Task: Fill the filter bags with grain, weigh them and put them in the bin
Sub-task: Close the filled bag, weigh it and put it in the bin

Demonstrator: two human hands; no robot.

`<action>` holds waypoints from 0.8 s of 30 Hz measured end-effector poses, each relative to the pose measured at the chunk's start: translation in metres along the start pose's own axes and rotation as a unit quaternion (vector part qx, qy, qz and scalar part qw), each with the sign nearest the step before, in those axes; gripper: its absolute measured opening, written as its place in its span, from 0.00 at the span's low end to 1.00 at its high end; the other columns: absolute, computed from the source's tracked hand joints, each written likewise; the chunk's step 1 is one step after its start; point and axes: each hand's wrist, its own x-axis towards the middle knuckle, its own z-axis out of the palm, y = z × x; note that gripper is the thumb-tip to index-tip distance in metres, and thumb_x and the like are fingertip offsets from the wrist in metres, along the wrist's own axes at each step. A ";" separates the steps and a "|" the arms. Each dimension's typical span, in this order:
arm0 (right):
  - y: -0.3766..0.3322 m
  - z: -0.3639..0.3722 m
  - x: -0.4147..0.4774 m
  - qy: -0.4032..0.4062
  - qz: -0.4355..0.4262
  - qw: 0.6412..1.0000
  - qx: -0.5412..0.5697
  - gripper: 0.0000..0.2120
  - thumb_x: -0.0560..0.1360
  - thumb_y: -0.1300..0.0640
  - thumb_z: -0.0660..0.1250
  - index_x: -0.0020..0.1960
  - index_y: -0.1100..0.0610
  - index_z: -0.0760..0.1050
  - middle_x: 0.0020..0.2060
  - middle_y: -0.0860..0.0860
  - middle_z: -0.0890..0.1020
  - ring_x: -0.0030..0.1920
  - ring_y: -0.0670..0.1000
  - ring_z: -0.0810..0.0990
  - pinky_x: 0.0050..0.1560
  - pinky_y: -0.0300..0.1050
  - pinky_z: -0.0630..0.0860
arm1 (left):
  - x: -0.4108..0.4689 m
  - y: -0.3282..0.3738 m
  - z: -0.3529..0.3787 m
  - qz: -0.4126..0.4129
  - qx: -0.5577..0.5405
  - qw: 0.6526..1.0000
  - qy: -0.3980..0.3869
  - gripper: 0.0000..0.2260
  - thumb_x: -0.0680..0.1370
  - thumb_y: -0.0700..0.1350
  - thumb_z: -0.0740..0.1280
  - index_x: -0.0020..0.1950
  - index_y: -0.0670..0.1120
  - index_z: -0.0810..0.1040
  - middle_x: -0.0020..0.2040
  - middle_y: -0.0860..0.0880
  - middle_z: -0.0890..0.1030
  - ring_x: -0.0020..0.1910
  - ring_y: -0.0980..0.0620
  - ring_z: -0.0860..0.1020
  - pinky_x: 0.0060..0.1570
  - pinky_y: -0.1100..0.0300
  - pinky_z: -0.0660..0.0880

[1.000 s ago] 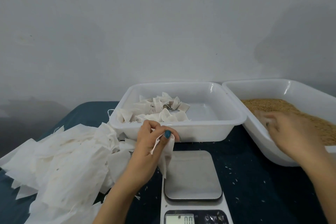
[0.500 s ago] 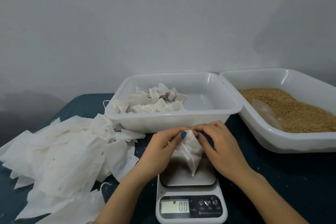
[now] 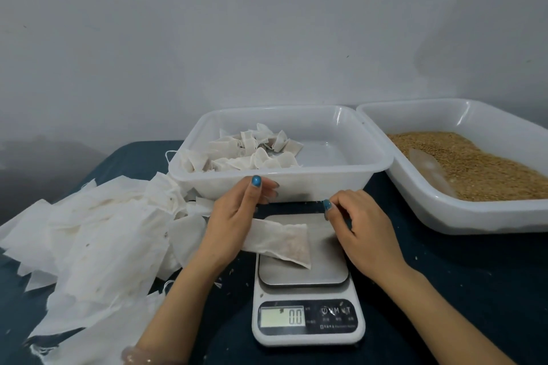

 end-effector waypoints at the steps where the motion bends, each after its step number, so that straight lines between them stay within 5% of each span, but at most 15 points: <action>1: 0.000 0.000 -0.001 0.006 0.003 1.000 -0.003 0.09 0.79 0.51 0.58 0.40 0.47 0.69 0.34 0.42 0.72 0.40 0.43 0.71 0.35 0.40 0.66 | 0.000 0.000 -0.001 0.001 -0.001 1.000 0.006 0.19 0.82 0.57 0.52 0.53 0.52 0.81 0.48 0.57 0.84 0.50 0.59 0.81 0.49 0.70 0.74; 7: -0.003 -0.002 -0.001 0.025 0.028 0.999 -0.029 0.17 0.79 0.49 0.59 0.33 0.42 0.60 0.27 0.43 0.68 0.31 0.44 0.68 0.30 0.39 0.58 | 0.003 -0.002 -0.008 0.003 0.012 0.999 0.053 0.20 0.81 0.57 0.53 0.49 0.49 0.81 0.44 0.57 0.84 0.44 0.60 0.80 0.45 0.71 0.73; 12: -0.004 -0.001 -0.002 0.026 0.024 0.998 -0.043 0.20 0.79 0.50 0.60 0.31 0.43 0.57 0.25 0.43 0.65 0.28 0.44 0.67 0.28 0.39 0.57 | 0.003 -0.001 -0.017 -0.017 0.127 0.991 0.049 0.18 0.81 0.62 0.57 0.48 0.53 0.80 0.41 0.58 0.84 0.43 0.61 0.80 0.44 0.60 0.75; 19: -0.003 0.000 -0.002 0.024 0.028 0.998 -0.055 0.19 0.78 0.48 0.60 0.31 0.42 0.57 0.24 0.43 0.65 0.28 0.43 0.67 0.28 0.37 0.56 | -0.006 0.001 -0.024 -0.013 0.505 0.861 -0.055 0.33 0.72 0.76 0.37 0.45 0.58 0.75 0.35 0.58 0.75 0.38 0.58 0.75 0.34 0.58 0.67; 21: -0.003 0.001 -0.003 0.023 0.027 0.998 -0.059 0.19 0.78 0.49 0.61 0.31 0.43 0.58 0.24 0.43 0.66 0.28 0.44 0.67 0.28 0.37 0.56 | -0.005 0.001 -0.024 -0.018 0.475 0.876 -0.076 0.28 0.72 0.75 0.42 0.45 0.60 0.74 0.34 0.57 0.76 0.35 0.61 0.74 0.33 0.61 0.65; 24: -0.002 0.001 -0.004 0.018 0.030 0.997 -0.064 0.16 0.78 0.49 0.61 0.32 0.47 0.64 0.25 0.44 0.67 0.31 0.44 0.69 0.28 0.37 0.57 | -0.003 0.002 -0.021 -0.004 0.364 0.922 -0.128 0.10 0.76 0.65 0.61 0.48 0.61 0.74 0.36 0.55 0.79 0.36 0.59 0.76 0.35 0.58 0.71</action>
